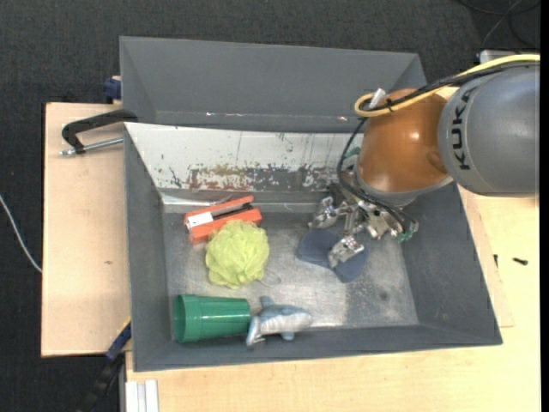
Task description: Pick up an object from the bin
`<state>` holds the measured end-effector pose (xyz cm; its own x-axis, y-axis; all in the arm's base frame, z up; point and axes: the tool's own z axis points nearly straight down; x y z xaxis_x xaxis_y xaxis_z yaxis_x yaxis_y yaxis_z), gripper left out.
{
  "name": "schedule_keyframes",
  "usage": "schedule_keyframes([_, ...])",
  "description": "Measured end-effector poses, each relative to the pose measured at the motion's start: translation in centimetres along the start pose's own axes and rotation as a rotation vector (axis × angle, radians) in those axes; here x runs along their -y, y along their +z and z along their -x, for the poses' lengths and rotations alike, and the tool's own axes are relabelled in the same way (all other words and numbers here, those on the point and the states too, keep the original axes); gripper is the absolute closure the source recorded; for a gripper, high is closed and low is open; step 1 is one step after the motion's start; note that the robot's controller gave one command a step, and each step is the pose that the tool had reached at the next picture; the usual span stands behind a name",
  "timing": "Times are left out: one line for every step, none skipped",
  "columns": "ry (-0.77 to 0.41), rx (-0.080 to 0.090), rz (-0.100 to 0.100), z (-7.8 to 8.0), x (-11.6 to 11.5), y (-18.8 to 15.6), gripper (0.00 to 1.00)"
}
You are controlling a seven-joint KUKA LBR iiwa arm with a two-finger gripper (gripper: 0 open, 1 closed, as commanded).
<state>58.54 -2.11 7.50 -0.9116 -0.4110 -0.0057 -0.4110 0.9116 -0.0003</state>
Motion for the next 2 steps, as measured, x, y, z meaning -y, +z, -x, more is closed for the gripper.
schedule_keyframes([0.027, -0.009, 0.004, -2.6, -1.2, -3.7, 1.00])
schedule_keyframes([0.305, 0.000, -0.001, -2.4, 0.4, -14.4, 1.00])
